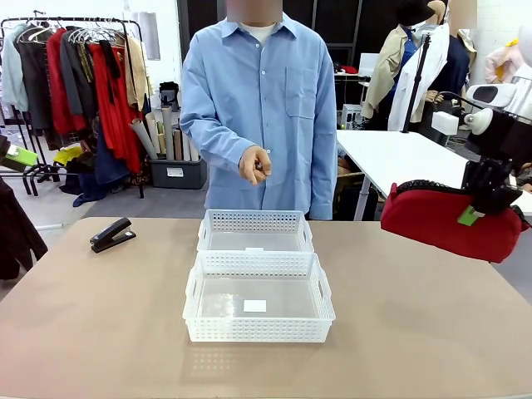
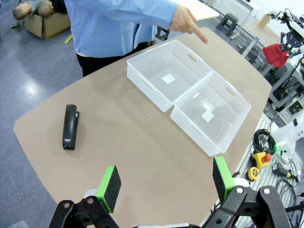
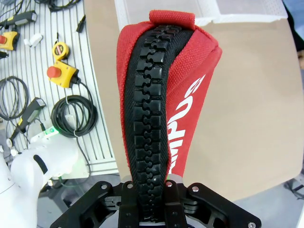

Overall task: Distribute items into two baskets.
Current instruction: Move the picked Pencil pouch towards the Organizing basket indicated by the person, stopping as directed.

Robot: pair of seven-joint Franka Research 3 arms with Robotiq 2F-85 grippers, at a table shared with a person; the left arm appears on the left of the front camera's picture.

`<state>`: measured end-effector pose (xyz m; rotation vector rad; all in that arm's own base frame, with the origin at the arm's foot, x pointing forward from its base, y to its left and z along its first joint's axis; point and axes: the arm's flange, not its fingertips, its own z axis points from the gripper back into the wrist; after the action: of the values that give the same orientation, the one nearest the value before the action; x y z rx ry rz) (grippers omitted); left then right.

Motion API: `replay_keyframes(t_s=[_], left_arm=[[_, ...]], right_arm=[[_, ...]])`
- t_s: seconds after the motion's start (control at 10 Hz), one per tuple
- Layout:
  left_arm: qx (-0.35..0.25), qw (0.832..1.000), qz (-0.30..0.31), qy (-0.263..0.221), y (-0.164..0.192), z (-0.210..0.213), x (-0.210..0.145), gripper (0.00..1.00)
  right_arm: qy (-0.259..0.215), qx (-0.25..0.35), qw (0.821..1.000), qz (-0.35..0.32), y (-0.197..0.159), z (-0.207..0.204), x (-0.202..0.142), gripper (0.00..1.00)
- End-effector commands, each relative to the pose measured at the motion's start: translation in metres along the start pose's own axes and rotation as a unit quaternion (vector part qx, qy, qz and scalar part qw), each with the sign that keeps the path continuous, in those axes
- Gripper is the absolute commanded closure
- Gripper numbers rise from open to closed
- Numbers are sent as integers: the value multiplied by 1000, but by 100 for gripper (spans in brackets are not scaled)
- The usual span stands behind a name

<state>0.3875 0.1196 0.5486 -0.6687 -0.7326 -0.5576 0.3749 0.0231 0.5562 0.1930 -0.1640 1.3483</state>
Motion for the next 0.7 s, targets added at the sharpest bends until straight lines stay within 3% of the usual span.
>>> replay_keyframes(t_s=[0.0,0.2,0.6], left_arm=[[-6,1000,2,-10,-1,0,1,0],[-6,1000,2,-10,-1,0,1,0],[-6,1000,2,-10,-1,0,1,0]], right_arm=[[-2,-4,1000,-5,-1,1,0,100],[0,0,1000,0,0,0,0,100],[11,4,1000,-15,-34,-11,26,100]])
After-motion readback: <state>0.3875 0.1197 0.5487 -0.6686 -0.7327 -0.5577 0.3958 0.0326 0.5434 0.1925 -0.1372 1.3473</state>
